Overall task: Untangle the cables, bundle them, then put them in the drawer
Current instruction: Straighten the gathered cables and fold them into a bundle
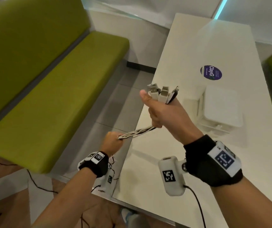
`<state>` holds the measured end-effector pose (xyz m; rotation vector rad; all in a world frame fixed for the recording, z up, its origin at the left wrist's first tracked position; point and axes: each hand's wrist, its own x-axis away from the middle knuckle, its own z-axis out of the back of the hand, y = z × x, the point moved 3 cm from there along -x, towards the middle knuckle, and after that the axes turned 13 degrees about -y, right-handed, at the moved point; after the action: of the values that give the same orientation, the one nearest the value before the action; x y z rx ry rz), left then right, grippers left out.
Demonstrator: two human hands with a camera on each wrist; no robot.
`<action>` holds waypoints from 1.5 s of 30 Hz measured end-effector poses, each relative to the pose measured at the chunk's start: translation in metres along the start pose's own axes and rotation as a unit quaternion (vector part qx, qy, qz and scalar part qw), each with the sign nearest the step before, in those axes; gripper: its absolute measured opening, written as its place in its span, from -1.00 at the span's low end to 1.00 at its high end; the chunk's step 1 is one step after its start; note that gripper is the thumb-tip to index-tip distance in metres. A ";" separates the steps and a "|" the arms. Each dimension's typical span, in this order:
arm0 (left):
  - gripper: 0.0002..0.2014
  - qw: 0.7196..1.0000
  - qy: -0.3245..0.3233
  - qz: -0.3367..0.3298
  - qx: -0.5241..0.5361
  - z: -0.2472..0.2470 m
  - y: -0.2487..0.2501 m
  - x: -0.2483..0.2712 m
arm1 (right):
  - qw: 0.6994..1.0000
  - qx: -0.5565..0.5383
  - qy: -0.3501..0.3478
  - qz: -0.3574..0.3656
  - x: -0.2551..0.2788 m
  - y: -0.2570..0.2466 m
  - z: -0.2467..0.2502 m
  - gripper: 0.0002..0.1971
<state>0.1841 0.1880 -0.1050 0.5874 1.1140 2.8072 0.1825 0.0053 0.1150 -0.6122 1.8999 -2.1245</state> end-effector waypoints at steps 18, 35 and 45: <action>-0.79 0.916 -0.115 -0.006 -0.385 -0.059 0.091 0.025 | 0.995 -0.009 0.083 0.062 0.154 0.109 0.070 -0.49; -0.64 0.922 -0.170 -0.246 -0.245 -0.151 0.238 0.079 | 0.983 -0.081 0.133 0.099 0.192 0.114 0.106 -0.52; -0.52 0.879 -0.246 -0.242 -0.329 -0.130 0.251 0.054 | 0.975 0.141 0.172 -0.008 0.224 0.126 0.144 -0.64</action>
<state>0.1056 -0.0707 -0.0052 0.7437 0.1433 2.1898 0.0346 -0.2377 0.0361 -0.2115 1.6944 -2.5836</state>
